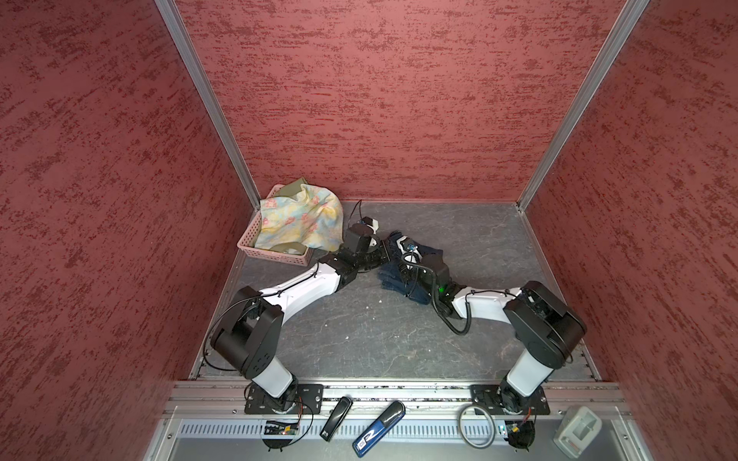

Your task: Fold and stack the skirts

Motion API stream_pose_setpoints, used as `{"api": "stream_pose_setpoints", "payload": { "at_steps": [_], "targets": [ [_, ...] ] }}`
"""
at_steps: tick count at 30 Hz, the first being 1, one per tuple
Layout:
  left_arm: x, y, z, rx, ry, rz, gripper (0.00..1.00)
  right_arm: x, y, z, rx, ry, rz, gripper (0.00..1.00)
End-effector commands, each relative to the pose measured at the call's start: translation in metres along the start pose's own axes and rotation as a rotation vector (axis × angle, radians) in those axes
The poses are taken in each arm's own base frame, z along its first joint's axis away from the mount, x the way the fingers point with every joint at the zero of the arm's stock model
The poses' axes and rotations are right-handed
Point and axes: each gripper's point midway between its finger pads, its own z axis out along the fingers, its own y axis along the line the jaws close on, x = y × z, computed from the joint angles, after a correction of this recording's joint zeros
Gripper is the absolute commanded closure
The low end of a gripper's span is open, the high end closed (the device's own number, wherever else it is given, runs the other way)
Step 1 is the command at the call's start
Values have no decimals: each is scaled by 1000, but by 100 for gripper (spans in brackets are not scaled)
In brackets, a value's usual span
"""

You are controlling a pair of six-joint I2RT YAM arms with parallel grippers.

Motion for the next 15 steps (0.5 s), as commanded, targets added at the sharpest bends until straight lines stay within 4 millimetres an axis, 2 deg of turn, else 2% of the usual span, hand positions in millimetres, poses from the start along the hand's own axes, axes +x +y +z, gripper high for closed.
{"api": "stream_pose_setpoints", "payload": {
  "at_steps": [1,5,6,7,8,9,11,15],
  "targets": [
    [-5,-20,-9,51,-4,22,100,-25,-4,5,22,-69,21,67],
    [-5,-20,-10,49,-3,26,100,-40,-8,2,37,-98,42,88],
    [-5,-20,-10,50,-5,26,93,-43,-8,2,37,-100,46,96],
    [-7,-19,-12,49,-9,27,82,-46,-8,2,38,-103,52,100],
    [-9,-18,-15,46,-19,25,62,-49,-9,1,41,-106,62,100],
    [-13,-16,-21,39,-37,23,46,-52,-11,-1,47,-113,71,100],
    [-19,-8,-34,32,-70,1,33,-58,-14,-5,56,-125,88,100],
    [-20,21,-63,15,-110,-80,24,-67,-21,-13,86,-145,126,100]
  ]
}}
